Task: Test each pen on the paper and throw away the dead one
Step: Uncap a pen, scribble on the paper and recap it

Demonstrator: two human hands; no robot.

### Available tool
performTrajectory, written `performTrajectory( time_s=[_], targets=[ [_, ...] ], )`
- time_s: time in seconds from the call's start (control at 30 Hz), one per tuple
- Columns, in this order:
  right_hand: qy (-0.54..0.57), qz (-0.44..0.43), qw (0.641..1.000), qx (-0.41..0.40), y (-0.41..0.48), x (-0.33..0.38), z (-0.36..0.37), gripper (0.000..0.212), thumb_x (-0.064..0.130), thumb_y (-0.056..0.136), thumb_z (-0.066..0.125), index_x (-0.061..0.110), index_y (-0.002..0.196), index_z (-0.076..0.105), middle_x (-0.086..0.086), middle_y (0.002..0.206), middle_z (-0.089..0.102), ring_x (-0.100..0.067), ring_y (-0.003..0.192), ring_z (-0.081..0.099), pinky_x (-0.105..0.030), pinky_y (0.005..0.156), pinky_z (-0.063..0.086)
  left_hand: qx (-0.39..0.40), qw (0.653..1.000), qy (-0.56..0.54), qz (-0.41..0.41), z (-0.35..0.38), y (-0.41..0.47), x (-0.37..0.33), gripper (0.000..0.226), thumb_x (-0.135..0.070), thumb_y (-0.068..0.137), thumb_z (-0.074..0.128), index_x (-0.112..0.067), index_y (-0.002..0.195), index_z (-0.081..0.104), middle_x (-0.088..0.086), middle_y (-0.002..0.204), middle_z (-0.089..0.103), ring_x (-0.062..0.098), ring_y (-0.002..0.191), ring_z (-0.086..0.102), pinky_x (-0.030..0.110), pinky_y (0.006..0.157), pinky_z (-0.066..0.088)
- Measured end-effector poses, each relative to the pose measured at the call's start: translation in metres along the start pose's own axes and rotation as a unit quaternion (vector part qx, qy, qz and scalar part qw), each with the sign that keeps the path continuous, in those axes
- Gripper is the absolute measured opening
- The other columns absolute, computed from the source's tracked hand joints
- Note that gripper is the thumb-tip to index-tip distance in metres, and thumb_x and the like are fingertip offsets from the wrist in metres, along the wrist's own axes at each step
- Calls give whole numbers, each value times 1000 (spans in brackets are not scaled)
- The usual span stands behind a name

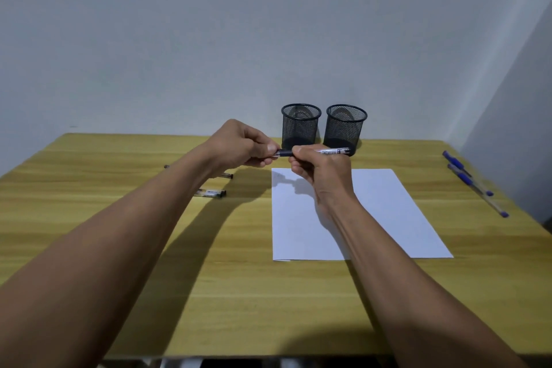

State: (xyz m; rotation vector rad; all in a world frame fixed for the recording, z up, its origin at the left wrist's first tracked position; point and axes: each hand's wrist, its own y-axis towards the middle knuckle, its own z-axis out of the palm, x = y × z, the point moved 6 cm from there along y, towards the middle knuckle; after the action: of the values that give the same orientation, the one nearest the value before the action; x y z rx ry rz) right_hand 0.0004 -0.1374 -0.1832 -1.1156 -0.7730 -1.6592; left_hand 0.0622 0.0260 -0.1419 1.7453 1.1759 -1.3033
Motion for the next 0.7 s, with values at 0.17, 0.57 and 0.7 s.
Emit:
performTrajectory(
  time_s=[0.17,0.57,0.7],
  targets=[
    [25,18,999,-10,1,-3,-2,12,-2,83,74,2,73,73,-10,62,68,-15,58,66,-20,61,58,7,999,-16,-29,2,3,2,13,3,88,67,9,98,72,15,79,73,13,60,64,22,66,59],
    [5,12,999,37,5,1,3,2,3,88,74,2,86,75,-13,73,72,-16,67,69,-23,68,60,-23,999,3,37,-1,1,-4,10,2,86,70,3,95,74,18,80,70,18,71,69,26,75,61],
    [-8,11,1000,23,7,0,7,6,1,86,74,-2,81,75,-13,68,72,-17,61,69,-21,62,59,3,998,-42,-49,-3,3,5,7,3,89,66,4,90,73,11,71,70,15,60,63,23,66,59]
  ],
)
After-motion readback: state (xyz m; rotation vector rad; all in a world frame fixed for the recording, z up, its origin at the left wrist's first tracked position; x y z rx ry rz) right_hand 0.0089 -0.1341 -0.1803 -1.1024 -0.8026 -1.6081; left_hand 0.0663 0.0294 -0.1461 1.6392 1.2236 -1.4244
